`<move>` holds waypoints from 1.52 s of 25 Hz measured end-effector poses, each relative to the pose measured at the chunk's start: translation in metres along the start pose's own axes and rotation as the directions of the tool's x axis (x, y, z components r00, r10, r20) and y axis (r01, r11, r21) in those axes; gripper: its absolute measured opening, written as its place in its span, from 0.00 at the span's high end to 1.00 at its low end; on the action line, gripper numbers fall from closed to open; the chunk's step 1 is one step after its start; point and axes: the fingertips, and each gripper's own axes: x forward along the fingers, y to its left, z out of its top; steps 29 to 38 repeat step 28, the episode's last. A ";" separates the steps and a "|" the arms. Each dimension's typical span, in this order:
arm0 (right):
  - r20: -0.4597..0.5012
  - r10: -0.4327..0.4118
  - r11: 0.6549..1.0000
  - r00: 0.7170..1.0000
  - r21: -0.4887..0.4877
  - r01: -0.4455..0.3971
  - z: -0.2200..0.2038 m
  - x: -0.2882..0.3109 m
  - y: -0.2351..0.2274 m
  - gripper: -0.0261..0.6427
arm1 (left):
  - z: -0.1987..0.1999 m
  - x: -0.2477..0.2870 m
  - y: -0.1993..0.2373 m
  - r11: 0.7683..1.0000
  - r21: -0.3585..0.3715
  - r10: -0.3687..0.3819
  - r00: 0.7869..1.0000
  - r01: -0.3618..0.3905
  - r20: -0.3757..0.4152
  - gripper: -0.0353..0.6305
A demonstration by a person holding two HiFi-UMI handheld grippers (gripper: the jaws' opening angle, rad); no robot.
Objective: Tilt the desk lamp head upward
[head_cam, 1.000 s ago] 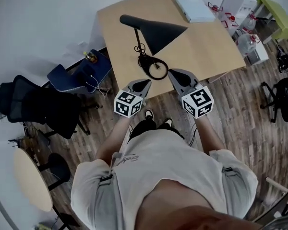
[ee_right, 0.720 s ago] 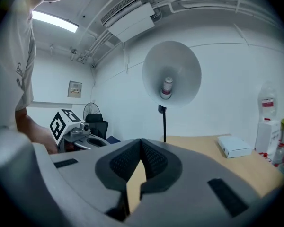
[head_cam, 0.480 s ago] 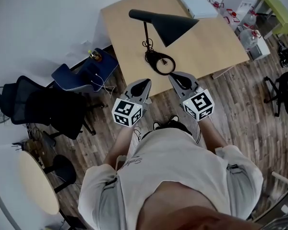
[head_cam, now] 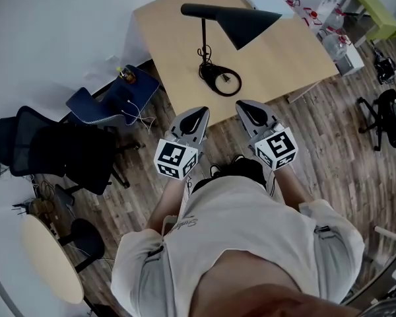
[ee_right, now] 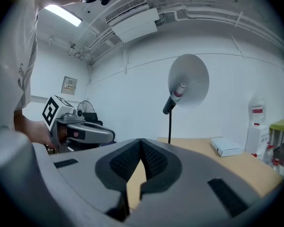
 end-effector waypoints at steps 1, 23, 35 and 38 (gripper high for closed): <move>-0.003 0.003 1.000 1.000 -0.002 -0.003 0.000 -0.001 0.002 0.97 | 0.000 -0.002 0.000 1.000 0.004 0.001 1.000 -0.001 0.001 0.92; -0.005 0.039 0.998 0.999 -0.051 -0.039 0.007 -0.010 0.020 0.97 | 0.001 -0.013 -0.011 1.000 0.029 -0.006 0.999 0.005 0.032 0.92; -0.007 0.052 0.997 0.999 -0.053 -0.052 0.005 -0.002 0.025 0.97 | -0.002 -0.015 0.001 1.000 0.029 0.012 0.999 -0.013 0.038 0.92; -0.007 0.052 0.997 0.999 -0.053 -0.052 0.005 -0.002 0.025 0.97 | -0.002 -0.015 0.001 1.000 0.029 0.012 0.999 -0.013 0.038 0.92</move>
